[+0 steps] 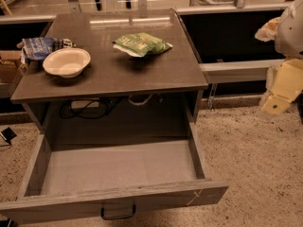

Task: Place green jalapeno chip bag into top drawer

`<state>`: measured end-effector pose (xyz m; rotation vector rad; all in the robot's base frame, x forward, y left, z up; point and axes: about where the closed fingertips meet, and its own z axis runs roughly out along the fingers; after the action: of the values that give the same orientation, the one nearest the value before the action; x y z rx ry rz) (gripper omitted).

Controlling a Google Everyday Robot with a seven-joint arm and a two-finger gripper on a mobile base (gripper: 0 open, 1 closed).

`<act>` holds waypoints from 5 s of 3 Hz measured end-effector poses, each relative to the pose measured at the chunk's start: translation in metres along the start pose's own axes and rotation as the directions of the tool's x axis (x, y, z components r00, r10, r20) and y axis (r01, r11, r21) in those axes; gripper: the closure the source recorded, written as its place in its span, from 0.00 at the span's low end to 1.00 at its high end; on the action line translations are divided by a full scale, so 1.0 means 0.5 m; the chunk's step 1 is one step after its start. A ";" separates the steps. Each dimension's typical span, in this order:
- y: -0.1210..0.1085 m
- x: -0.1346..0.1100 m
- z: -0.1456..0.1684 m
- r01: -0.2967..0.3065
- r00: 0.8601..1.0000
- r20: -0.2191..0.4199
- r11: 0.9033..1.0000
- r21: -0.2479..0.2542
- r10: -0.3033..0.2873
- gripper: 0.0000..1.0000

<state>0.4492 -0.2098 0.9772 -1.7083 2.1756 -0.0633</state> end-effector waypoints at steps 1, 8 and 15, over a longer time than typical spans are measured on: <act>-0.111 -0.108 0.038 0.083 0.989 0.116 0.995 0.058 -0.090 0.00; -0.291 -0.568 0.450 0.237 0.932 0.256 0.966 0.108 -0.257 0.14; -0.177 -0.362 0.089 0.421 0.729 0.601 0.907 -0.015 -0.328 1.00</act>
Offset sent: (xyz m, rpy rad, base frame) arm 0.2026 0.1641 0.0485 0.2031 -0.2613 0.3213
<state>0.5808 -0.0533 1.0061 -1.9055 1.3861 0.4806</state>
